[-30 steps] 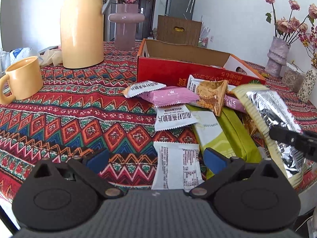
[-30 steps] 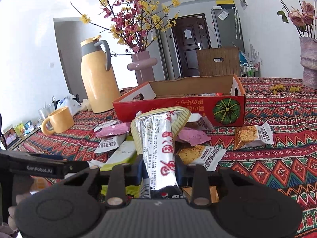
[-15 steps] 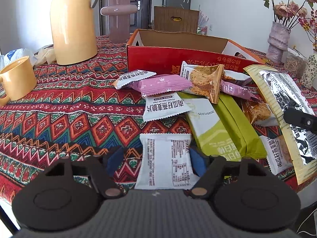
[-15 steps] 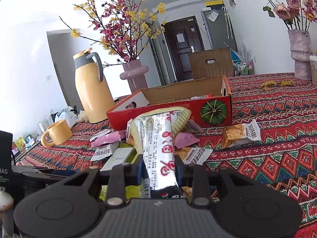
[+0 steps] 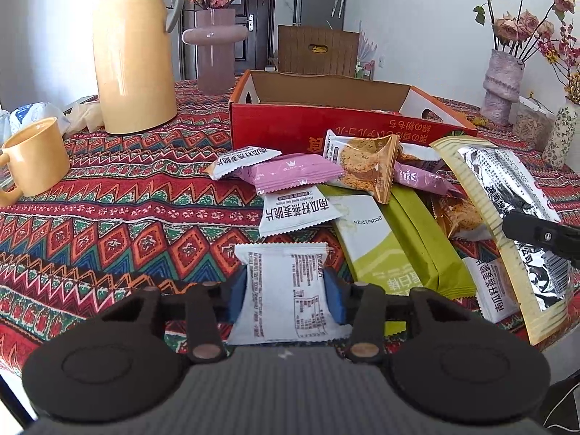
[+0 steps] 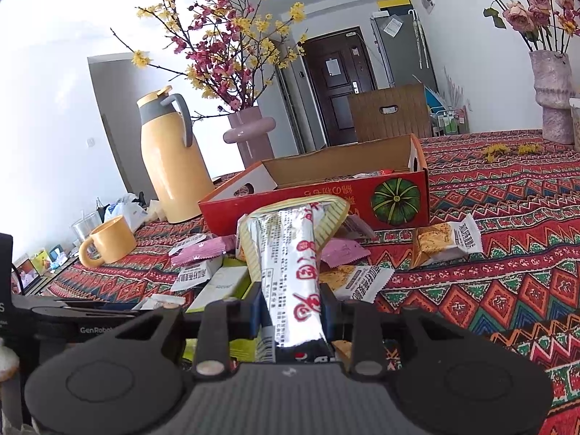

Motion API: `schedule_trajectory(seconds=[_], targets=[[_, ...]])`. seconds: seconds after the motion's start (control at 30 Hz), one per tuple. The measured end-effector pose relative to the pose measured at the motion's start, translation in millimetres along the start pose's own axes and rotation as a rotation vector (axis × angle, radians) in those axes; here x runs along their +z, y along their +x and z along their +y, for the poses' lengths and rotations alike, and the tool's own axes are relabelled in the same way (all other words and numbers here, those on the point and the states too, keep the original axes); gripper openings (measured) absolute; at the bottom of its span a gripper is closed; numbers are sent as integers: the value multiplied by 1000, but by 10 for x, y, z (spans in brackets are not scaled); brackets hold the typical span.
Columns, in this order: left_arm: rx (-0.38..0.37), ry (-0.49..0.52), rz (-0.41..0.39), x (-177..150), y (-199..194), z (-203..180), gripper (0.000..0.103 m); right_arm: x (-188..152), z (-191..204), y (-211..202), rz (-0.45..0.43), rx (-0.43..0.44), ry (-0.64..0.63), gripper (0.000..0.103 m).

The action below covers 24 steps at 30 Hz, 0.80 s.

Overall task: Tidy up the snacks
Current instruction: 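Carry both packets into the cardboard box and open both grippers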

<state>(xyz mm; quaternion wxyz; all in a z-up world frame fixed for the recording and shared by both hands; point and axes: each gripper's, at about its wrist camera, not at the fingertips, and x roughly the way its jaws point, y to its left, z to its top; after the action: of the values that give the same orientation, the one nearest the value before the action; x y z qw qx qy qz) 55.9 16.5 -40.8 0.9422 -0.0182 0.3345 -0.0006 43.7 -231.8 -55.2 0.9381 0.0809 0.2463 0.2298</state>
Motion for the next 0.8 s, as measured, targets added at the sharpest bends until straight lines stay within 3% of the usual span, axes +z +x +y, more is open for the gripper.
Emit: schedule_trajectory(seconds=[0.37,0.8], targets=[[-3,-7,-77,195,-162,13,45,148,26,-29,-41,-1,-5,30],[-24,-10,-158,715,-63,-32,45,547,-51,194,-95,1,4,30]])
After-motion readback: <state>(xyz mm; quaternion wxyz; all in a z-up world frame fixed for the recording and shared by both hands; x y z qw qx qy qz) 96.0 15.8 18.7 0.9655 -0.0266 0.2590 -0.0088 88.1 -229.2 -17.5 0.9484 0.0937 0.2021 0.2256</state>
